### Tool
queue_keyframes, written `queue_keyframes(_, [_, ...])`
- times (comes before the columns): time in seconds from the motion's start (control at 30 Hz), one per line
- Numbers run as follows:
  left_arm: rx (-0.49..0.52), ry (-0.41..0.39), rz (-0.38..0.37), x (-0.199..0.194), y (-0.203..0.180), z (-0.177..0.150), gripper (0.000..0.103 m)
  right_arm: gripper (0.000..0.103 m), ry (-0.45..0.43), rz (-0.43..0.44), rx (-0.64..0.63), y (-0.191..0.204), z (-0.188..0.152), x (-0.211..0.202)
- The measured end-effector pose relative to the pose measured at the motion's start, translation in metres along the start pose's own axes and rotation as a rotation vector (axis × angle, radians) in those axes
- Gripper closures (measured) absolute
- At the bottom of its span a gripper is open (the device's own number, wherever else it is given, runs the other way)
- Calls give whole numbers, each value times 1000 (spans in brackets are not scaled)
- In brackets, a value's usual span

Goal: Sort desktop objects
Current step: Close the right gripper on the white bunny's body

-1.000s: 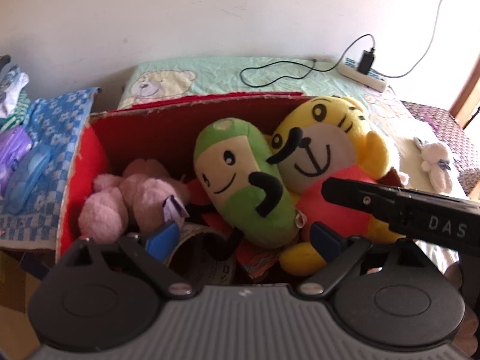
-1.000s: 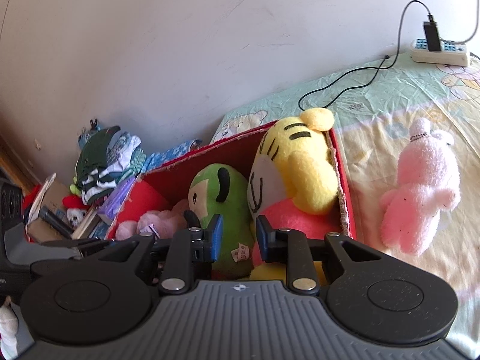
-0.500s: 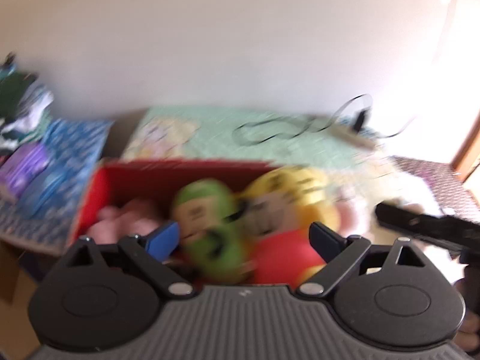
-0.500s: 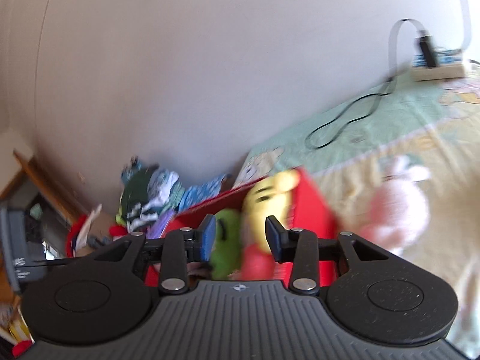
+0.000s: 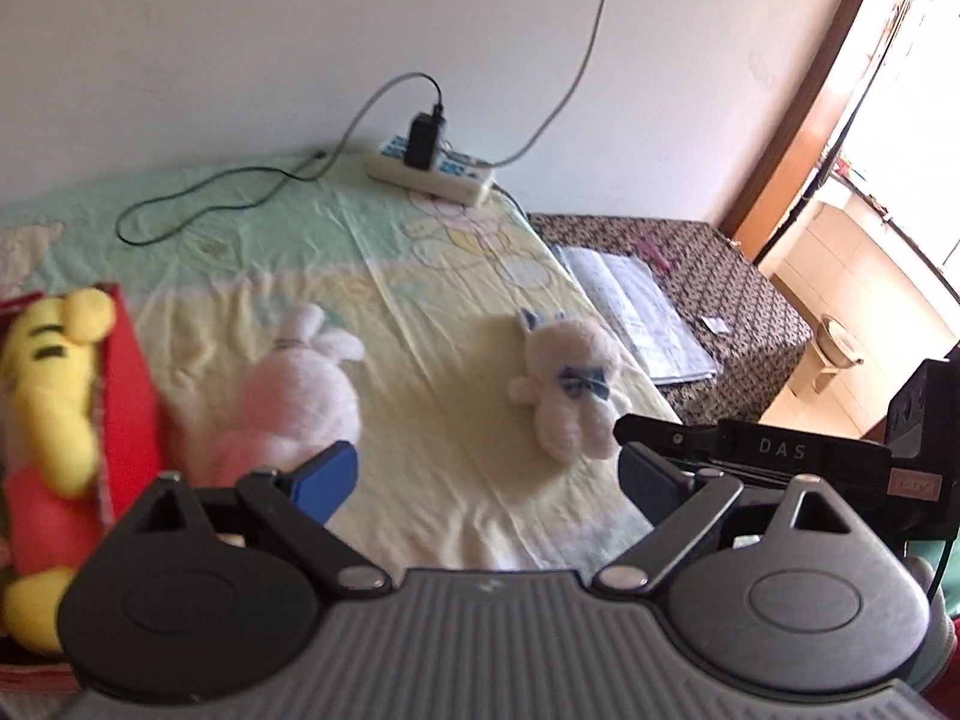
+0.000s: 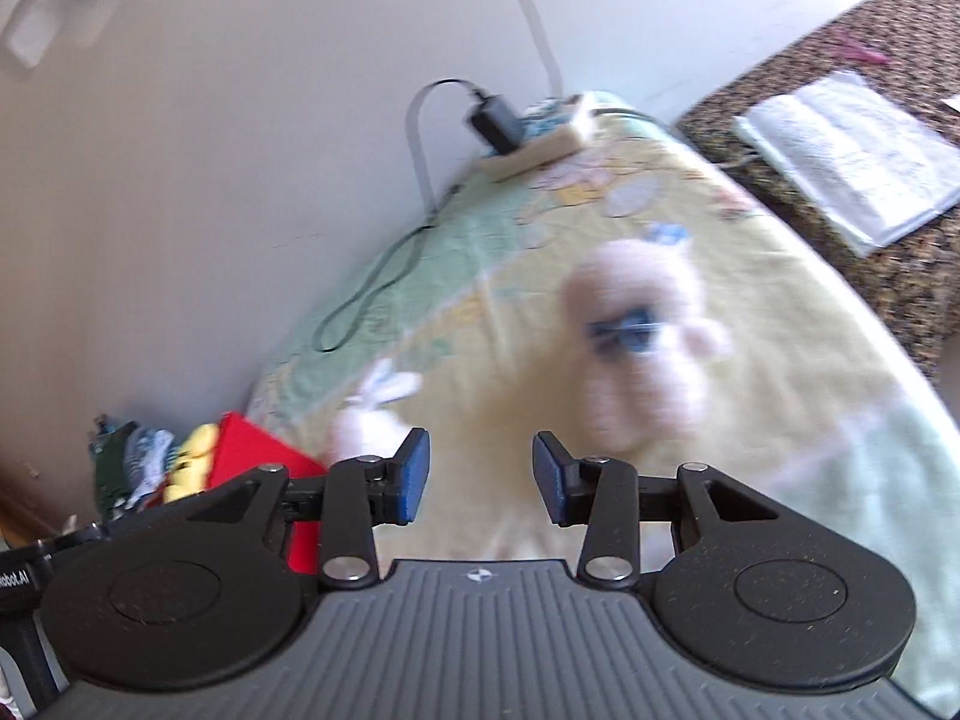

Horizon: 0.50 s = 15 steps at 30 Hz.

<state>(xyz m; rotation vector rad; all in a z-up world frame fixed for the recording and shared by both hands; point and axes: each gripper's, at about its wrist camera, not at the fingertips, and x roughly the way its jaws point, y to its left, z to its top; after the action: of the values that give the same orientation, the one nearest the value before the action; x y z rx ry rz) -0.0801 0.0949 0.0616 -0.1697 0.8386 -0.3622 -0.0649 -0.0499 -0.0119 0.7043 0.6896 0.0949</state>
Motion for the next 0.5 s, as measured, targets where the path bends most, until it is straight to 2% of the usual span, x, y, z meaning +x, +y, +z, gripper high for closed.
queue_keyframes(0.1, [7,50,-43,37,-16,4,10,58,5,-46,35,-28,9,-1])
queue_keyframes(0.23, [-49,93,-93,84,-27,16,10,49,4,-76,87,-59,25,6])
queue_keyframes(0.33, [-48,128,-96,115,-36,19,10,46,14,-68,123,-75,40,18])
queue_keyframes(0.5, [-15,172,-74,158,-41,25,10,41,29,-71,115,-83,56,42])
